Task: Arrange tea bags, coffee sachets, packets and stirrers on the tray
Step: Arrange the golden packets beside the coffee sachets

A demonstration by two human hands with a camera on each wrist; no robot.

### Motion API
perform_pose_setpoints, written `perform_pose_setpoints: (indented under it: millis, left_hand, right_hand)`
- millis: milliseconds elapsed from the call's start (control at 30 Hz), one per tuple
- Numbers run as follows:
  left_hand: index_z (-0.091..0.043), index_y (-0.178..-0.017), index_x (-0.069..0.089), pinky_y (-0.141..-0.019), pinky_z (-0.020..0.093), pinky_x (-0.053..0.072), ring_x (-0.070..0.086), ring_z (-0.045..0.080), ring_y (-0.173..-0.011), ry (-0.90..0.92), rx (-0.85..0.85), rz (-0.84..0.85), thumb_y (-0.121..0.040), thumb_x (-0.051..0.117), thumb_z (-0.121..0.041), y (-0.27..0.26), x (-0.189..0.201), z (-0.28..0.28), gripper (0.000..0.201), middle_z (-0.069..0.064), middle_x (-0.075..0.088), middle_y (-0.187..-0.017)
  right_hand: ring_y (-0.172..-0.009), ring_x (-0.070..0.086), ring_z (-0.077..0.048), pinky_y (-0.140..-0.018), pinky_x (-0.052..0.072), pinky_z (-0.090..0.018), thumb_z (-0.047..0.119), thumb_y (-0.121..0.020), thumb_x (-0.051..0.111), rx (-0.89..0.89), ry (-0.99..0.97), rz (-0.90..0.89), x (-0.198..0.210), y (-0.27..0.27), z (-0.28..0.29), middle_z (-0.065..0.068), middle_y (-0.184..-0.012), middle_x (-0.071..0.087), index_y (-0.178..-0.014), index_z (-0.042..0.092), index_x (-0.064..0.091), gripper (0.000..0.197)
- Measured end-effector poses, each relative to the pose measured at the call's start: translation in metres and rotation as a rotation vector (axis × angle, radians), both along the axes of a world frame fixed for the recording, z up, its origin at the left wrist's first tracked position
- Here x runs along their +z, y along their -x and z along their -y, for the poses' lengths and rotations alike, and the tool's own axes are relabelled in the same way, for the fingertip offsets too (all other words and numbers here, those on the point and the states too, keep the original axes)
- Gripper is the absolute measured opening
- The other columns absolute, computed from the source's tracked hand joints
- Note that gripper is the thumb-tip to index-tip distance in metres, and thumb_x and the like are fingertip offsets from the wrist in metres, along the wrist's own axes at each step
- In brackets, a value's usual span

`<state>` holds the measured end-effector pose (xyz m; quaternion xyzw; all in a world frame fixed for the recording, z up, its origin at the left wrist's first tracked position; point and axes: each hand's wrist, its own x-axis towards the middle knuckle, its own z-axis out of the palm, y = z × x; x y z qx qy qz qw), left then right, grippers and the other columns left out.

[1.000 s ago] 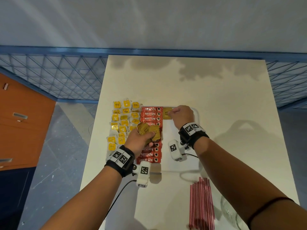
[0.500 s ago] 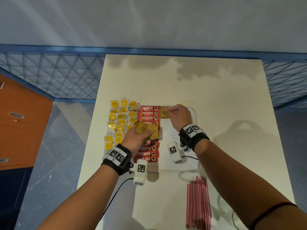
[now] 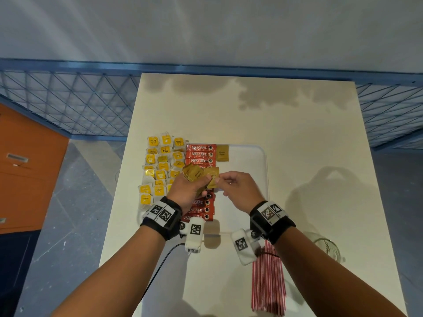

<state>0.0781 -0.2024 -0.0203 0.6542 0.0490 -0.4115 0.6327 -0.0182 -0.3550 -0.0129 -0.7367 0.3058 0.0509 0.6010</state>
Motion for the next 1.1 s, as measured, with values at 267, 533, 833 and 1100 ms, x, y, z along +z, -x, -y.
perform_pose_setpoints:
  millis: [267, 533, 833, 1100]
  left_hand:
    - [0.002, -0.110, 0.068, -0.057, 0.026, 0.055, 0.055, 0.032, -0.077, 0.089, 0.050, -0.081, -0.095, 0.070, -0.019, 0.006, -0.001, 0.006, 0.026, 0.021, 0.067, -0.091]
    - [0.002, -0.119, 0.063, -0.057, 0.023, 0.057, 0.069, 0.024, -0.075, 0.201, 0.129, -0.223, -0.099, 0.060, -0.013, -0.003, 0.005, 0.008, 0.025, 0.019, 0.072, -0.098]
    - [-0.002, -0.114, 0.065, -0.052, 0.022, 0.056, 0.071, 0.022, -0.072, 0.192, 0.105, -0.195, -0.095, 0.066, -0.012, -0.007, 0.001, 0.009, 0.021, 0.018, 0.070, -0.093]
    - [0.000, -0.115, 0.065, -0.051, 0.021, 0.056, 0.071, 0.023, -0.072, 0.178, 0.105, -0.177, -0.095, 0.066, -0.010, -0.008, -0.004, 0.008, 0.022, 0.019, 0.070, -0.093]
  right_hand:
    - [-0.066, 0.062, -0.001, -0.054, 0.044, -0.008, 0.020, -0.099, 0.068, -0.047, 0.026, 0.016, -0.001, -0.003, 0.005, 0.010, -0.083, 0.070, -0.100, 0.019, 0.075, 0.007]
    - [-0.073, 0.068, -0.009, -0.073, 0.054, -0.025, 0.032, -0.097, 0.067, -0.191, 0.166, -0.032, -0.013, -0.028, 0.044, 0.011, -0.090, 0.075, -0.103, 0.022, 0.078, 0.017]
    - [-0.068, 0.060, -0.018, -0.067, 0.043, -0.025, 0.027, -0.098, 0.061, -0.162, 0.365, -0.201, -0.028, -0.048, 0.068, 0.013, -0.073, 0.064, -0.073, 0.024, 0.076, 0.029]
    - [-0.067, 0.062, -0.029, -0.064, 0.053, -0.033, 0.029, -0.093, 0.064, -0.098, 0.435, -0.248, -0.027, -0.053, 0.071, -0.009, -0.071, 0.067, -0.069, 0.005, 0.071, 0.035]
